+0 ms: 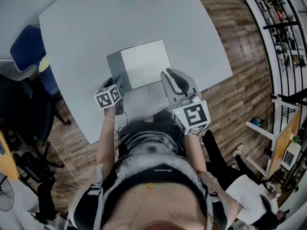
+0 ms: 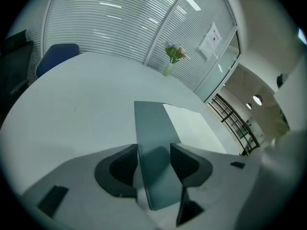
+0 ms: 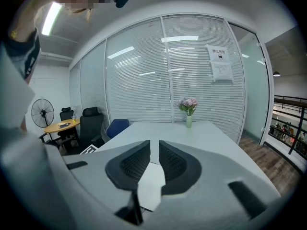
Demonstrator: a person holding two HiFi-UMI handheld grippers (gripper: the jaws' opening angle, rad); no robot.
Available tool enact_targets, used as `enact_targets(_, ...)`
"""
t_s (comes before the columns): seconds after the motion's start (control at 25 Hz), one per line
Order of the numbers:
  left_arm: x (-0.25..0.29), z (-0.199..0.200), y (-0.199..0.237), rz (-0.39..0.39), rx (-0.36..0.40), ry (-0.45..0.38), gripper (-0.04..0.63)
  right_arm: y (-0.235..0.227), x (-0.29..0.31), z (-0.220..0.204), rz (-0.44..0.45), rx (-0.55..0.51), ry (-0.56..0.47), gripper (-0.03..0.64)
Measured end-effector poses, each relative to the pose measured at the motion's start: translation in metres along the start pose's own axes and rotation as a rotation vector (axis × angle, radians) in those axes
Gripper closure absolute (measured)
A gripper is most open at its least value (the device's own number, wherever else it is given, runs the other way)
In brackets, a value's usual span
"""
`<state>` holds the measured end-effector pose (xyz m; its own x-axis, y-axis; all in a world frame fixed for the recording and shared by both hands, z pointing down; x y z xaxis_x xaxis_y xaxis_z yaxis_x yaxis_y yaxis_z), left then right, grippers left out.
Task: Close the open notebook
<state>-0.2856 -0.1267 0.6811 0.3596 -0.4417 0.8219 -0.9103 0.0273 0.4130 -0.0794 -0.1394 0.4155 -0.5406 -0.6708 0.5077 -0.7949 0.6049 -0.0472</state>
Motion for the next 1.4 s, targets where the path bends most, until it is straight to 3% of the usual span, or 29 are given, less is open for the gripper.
enact_targets(0.4,-0.004,0.003,0.001,-0.073,-0.092,-0.022,0.410,0.000,0.000,0.001,0.008,0.001,-0.008,0.558)
enact_targets(0.64,-0.019,0.010,-0.005,-0.081,-0.038,-0.057,0.411,0.000,-0.001,0.001,0.019,-0.004,-0.010,0.557)
enact_targets(0.8,-0.034,0.020,-0.010,-0.038,0.025,-0.088,0.411,0.001,0.000,-0.001,0.033,0.003,-0.014,0.558)
enact_targets(1.4,-0.052,0.030,-0.027,-0.087,-0.001,-0.167,0.435,-0.008,-0.017,0.002,0.033,0.010,-0.050,0.558)
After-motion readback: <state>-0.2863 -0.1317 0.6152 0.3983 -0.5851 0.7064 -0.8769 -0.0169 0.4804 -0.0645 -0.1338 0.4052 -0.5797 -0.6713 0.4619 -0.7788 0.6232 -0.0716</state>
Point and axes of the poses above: the fingertips, and each gripper's own axes: x forward along the fingers, y to its left, z out of its top, the point moved 3 cm from there along -x, backward along the fingers, and after that the axes turned 9 degrees about y, right-handed, at the moved point
